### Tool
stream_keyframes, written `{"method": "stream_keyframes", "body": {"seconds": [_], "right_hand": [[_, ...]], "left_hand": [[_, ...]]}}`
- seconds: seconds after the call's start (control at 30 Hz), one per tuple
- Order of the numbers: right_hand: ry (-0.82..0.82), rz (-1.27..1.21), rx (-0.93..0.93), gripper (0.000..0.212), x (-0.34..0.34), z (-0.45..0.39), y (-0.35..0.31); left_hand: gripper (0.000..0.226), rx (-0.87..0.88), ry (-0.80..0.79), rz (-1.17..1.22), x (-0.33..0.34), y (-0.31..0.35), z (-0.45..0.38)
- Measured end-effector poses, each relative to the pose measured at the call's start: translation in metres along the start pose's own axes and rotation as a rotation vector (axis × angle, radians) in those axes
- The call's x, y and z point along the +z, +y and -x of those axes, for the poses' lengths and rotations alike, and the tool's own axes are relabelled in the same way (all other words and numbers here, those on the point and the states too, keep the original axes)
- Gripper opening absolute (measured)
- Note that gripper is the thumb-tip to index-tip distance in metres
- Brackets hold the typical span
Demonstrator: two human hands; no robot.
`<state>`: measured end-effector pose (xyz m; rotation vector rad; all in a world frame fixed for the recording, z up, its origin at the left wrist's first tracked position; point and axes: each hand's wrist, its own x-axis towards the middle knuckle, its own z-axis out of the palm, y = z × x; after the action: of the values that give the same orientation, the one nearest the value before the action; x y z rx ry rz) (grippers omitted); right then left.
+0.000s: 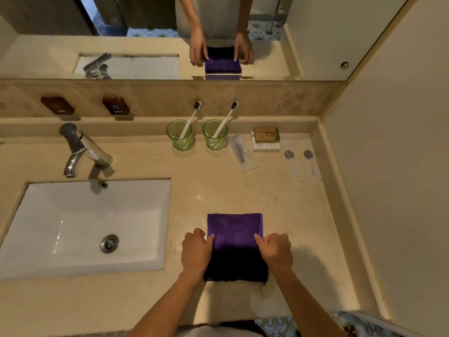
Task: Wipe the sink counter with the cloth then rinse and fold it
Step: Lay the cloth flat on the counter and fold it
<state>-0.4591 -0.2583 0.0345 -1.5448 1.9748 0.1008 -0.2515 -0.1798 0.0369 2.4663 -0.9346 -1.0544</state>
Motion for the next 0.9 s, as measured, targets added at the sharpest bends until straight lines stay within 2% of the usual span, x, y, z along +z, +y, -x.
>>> {"method": "stream_keyframes", "body": {"seconds": [0.07, 0.13, 0.23, 0.3, 0.43, 0.53, 0.57, 0.67, 0.73, 0.9], "right_hand": [[-0.003, -0.012, 0.042, 0.056, 0.007, -0.001, -0.006], [-0.014, -0.069, 0.069, 0.046, 0.002, 0.006, -0.018], [-0.084, -0.206, 0.077, 0.025, 0.000, 0.016, -0.028], [-0.100, -0.271, 0.085, 0.018, -0.001, 0.019, -0.030], [-0.133, -0.569, 0.196, 0.036, -0.002, 0.020, -0.028], [-0.226, -0.700, 0.202, 0.040, -0.001, 0.012, -0.024], [-0.264, -0.750, 0.190, 0.032, -0.005, 0.013, -0.025], [-0.371, -0.890, 0.148, 0.014, -0.016, 0.018, -0.026], [-0.395, -0.944, 0.085, 0.019, -0.022, 0.021, -0.023], [-0.446, -0.989, -0.081, 0.029, -0.034, 0.032, -0.015]], "left_hand": [[0.036, -0.028, -0.033, -0.070, 0.002, 0.009, 0.002], [0.033, -0.075, -0.056, -0.055, 0.002, 0.013, 0.001], [0.021, -0.085, -0.079, 0.091, 0.002, 0.015, -0.001], [0.016, -0.092, -0.106, 0.239, 0.002, 0.016, 0.001], [0.013, -0.166, -0.153, 0.433, -0.003, 0.013, 0.002], [0.006, -0.247, -0.339, 0.807, -0.009, 0.016, 0.001], [0.010, -0.267, -0.430, 0.921, -0.013, 0.017, 0.003], [0.044, -0.252, -0.644, 1.096, -0.016, 0.013, 0.009], [0.055, -0.233, -0.722, 1.200, -0.018, 0.007, 0.011], [0.056, -0.169, -0.820, 1.267, -0.034, -0.002, 0.021]]}}
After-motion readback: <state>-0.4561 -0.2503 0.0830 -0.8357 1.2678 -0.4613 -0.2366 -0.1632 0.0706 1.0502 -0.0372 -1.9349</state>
